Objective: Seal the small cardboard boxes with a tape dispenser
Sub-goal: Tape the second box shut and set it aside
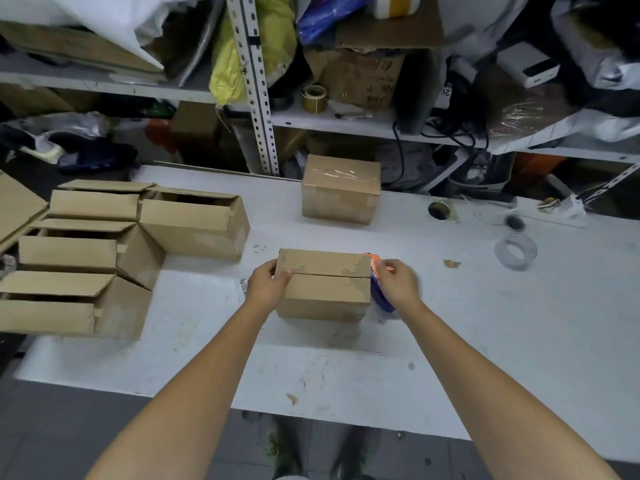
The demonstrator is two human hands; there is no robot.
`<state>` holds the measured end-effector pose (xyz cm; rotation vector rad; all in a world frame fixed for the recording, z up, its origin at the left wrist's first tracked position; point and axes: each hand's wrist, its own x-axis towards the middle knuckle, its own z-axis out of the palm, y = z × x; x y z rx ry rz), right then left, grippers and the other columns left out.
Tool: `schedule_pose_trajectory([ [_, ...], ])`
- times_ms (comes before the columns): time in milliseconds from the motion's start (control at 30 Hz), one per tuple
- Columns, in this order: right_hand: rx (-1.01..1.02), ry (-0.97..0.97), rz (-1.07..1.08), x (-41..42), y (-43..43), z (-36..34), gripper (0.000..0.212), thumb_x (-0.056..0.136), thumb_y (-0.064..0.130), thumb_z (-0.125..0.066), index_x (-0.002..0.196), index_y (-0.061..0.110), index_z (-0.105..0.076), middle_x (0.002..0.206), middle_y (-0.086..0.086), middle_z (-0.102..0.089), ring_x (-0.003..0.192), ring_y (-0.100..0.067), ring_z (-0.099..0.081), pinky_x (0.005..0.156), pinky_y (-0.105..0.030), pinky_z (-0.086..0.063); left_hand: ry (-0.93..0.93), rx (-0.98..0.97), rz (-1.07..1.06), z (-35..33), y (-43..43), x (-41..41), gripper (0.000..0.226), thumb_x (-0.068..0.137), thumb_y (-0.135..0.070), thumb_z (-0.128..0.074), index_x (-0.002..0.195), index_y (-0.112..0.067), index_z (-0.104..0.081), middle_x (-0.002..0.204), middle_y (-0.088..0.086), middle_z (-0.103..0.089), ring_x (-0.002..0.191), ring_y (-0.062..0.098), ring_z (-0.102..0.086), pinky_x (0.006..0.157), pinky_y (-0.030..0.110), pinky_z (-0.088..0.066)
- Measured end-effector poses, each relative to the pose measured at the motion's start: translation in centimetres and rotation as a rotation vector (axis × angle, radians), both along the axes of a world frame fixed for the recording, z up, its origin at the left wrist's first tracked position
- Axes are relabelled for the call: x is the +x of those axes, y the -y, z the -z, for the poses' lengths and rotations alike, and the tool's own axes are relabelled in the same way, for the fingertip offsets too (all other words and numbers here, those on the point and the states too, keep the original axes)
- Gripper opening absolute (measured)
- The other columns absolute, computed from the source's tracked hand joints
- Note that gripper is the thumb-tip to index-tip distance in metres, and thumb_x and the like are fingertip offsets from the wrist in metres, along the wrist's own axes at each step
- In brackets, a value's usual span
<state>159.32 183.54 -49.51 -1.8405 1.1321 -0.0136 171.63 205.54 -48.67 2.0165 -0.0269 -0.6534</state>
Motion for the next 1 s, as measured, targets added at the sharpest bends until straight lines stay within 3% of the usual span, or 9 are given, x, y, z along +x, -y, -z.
schedule_pose_trajectory([
  [167,-0.323,-0.15,-0.135,-1.4,1.2,2.8,0.026,0.098,0.029,-0.055,0.122,0.018,-0.059,0.12,-0.004,-0.067,0.104,-0.024,-0.063,0.076,-0.032,-0.049,-0.013,-0.013,0.011,0.6,-0.3,0.5,0.032,0.095,-0.026,-0.06,0.126,-0.019,-0.064,0.115,-0.003,-0.067,0.107,0.02,-0.061,0.095,0.037,-0.051],
  [267,-0.363,-0.219,-0.341,-1.1,0.3,4.4,0.043,0.098,0.033,-0.056,0.139,0.027,-0.044,0.115,-0.003,-0.065,0.097,-0.026,-0.064,0.07,-0.032,-0.046,-0.011,-0.013,0.011,0.8,-0.4,0.7,0.035,0.095,-0.027,-0.061,0.13,-0.019,-0.062,0.115,-0.005,-0.065,0.109,0.018,-0.06,0.097,0.037,-0.05],
  [400,-0.462,-0.247,-0.368,-0.6,-0.1,6.1,0.054,0.091,0.074,-0.031,0.125,0.04,-0.055,0.104,-0.003,-0.07,0.08,-0.017,-0.064,0.07,-0.037,-0.052,-0.016,-0.005,0.015,0.9,-0.5,0.8,0.037,0.096,-0.028,-0.06,0.132,-0.019,-0.06,0.113,-0.008,-0.061,0.109,0.017,-0.058,0.097,0.036,-0.049],
  [433,-0.471,-0.231,-0.373,-0.5,-0.1,6.4,0.056,0.091,0.074,-0.026,0.131,0.044,-0.051,0.107,-0.005,-0.069,0.082,-0.019,-0.063,0.071,-0.038,-0.051,-0.015,-0.004,0.015,1.0,-0.5,0.8,0.037,0.096,-0.028,-0.06,0.132,-0.019,-0.06,0.113,-0.008,-0.061,0.108,0.017,-0.058,0.097,0.036,-0.049],
  [500,-0.369,-0.225,-0.383,-0.7,0.0,5.9,0.048,0.101,0.048,-0.035,0.147,0.05,-0.023,0.116,-0.008,-0.064,0.09,-0.026,-0.061,0.074,-0.038,-0.049,-0.012,-0.001,0.018,1.1,-0.5,0.8,0.038,0.096,-0.029,-0.061,0.132,-0.019,-0.06,0.115,-0.008,-0.061,0.109,0.018,-0.059,0.098,0.037,-0.049],
  [567,-0.379,-0.271,-0.404,-0.7,0.6,5.3,0.07,0.1,0.029,-0.049,0.154,0.037,-0.006,0.123,-0.009,-0.06,0.099,-0.03,-0.062,0.079,-0.041,-0.054,-0.008,0.008,0.021,1.2,-0.5,0.9,0.039,0.095,-0.029,-0.061,0.133,-0.02,-0.059,0.117,-0.006,-0.062,0.11,0.018,-0.059,0.099,0.039,-0.049],
  [667,-0.362,-0.216,-0.312,-1.1,1.6,2.9,0.071,0.094,0.026,-0.057,0.154,0.025,-0.02,0.131,-0.006,-0.059,0.111,-0.029,-0.059,0.083,-0.038,-0.052,-0.007,0.014,0.025,0.9,-0.5,0.9,0.038,0.095,-0.028,-0.061,0.132,-0.019,-0.059,0.116,-0.006,-0.061,0.106,0.017,-0.057,0.096,0.035,-0.048],
  [800,-0.201,-0.048,-0.129,-1.8,3.4,-2.2,0.059,0.089,0.029,-0.063,0.144,0.032,-0.041,0.121,0.002,-0.064,0.097,-0.021,-0.062,0.073,-0.038,-0.057,-0.011,0.02,0.036,0.3,-0.5,0.7,0.038,0.096,-0.027,-0.06,0.133,-0.018,-0.059,0.122,-0.001,-0.063,0.103,0.017,-0.056,0.094,0.034,-0.047],
  [1000,-0.129,0.13,-0.266,-0.9,2.7,-10.2,0.055,0.084,0.048,-0.074,0.133,0.035,-0.053,0.113,0.013,-0.065,0.094,-0.008,-0.064,0.076,-0.028,-0.055,-0.02,0.026,0.05,-0.3,-0.5,0.5,0.033,0.096,-0.027,-0.059,0.127,-0.017,-0.061,0.117,-0.002,-0.064,0.1,0.019,-0.056,0.086,0.032,-0.046],
])
